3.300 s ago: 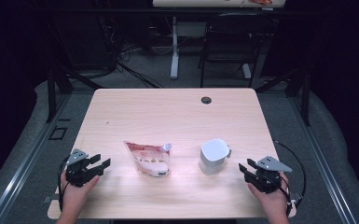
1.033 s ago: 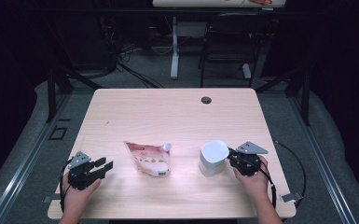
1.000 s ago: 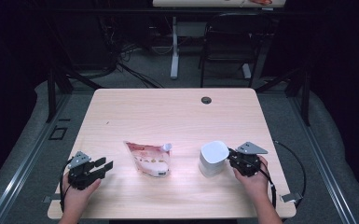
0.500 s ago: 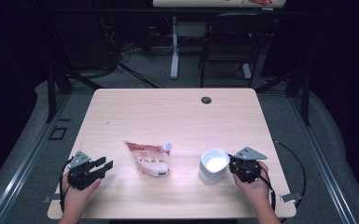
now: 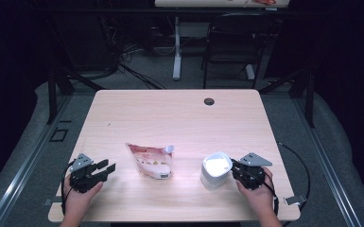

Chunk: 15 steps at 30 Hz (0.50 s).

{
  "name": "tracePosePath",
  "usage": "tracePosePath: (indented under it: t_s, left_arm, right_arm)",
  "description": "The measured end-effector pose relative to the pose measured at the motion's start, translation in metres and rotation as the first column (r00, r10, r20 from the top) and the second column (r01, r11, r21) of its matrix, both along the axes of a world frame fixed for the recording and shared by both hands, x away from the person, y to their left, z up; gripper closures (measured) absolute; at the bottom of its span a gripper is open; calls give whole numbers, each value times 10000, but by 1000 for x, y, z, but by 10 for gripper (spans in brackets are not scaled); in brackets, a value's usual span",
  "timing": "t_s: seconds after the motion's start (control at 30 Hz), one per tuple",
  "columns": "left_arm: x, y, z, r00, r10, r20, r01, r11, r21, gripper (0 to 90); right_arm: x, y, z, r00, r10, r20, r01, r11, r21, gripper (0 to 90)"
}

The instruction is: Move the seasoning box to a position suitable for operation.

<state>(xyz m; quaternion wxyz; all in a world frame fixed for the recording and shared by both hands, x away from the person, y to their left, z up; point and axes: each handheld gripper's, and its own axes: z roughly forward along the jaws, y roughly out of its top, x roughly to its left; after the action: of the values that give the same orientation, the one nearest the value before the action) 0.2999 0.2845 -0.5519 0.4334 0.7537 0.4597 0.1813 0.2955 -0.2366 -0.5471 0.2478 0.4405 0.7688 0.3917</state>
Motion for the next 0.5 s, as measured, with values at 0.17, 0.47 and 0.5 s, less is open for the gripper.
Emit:
tracePosePath:
  t_s: [0.17, 0.47, 0.5]
  left_arm:
    - [1, 0, 0, 10000, 6, -15, -6, 10000, -25, 585]
    - [0, 2, 0, 10000, 19, -34, -19, 10000, 5, 585]
    - [0, 2, 0, 10000, 19, -34, -19, 10000, 5, 584]
  right_arm:
    - [-2, -3, 0, 9999, 173, 3, -173, 9998, 43, 805]
    - [-6, 0, 3, 9998, 105, -151, -109, 9996, -271, 827]
    - [-6, 0, 3, 9998, 105, -151, -109, 9996, -271, 827]
